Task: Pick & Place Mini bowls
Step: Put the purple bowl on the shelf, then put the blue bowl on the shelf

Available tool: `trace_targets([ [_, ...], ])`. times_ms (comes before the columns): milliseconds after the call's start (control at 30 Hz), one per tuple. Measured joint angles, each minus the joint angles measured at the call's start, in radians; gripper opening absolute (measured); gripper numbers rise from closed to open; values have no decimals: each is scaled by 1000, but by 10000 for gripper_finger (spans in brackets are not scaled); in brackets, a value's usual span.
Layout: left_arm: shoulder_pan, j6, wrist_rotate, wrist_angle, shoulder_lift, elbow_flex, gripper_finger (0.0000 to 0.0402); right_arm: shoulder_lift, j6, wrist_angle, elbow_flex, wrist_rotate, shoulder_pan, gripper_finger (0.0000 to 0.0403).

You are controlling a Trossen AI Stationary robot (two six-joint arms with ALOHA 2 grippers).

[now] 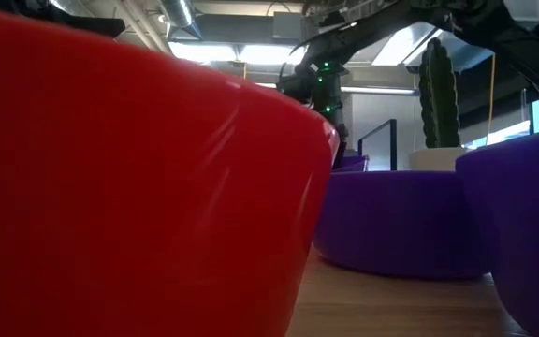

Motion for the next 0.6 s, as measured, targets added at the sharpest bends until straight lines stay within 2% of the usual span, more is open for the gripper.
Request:
trace_targets([
  [167, 0, 0, 0, 0, 0, 0, 7, 2, 18, 0, 0, 49, 0, 75],
  [367, 0, 0, 0, 0, 0, 0, 4, 2, 32, -1, 0, 57, 0, 138],
  [433, 0, 0, 0, 0, 0, 0, 4, 1, 33, -6, 4, 93, 1, 154],
  [600, 0, 0, -1, 0, 0, 0, 5, -1, 77, -57, 105, 139, 5, 181],
])
